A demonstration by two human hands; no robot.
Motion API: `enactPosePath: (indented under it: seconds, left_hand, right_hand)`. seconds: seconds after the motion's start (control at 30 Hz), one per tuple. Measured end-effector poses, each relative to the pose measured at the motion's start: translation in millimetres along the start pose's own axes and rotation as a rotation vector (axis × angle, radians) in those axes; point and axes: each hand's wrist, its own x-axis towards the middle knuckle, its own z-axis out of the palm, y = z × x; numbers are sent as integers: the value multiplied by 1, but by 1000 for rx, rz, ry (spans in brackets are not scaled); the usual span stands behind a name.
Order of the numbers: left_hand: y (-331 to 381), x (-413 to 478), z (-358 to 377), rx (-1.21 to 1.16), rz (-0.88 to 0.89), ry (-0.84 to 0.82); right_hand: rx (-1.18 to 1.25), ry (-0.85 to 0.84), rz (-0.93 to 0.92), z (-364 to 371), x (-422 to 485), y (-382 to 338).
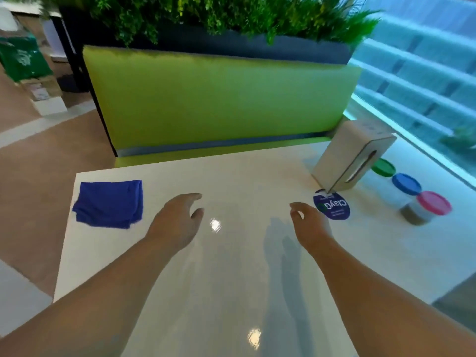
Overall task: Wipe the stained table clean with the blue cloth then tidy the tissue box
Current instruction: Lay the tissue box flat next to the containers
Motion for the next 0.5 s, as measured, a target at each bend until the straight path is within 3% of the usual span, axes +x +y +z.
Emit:
enactPosePath:
  seconds: [0.5]
  left_hand:
    - [203,45,109,10,213,-91]
  right_hand:
    - [71,290,146,-155,49,196]
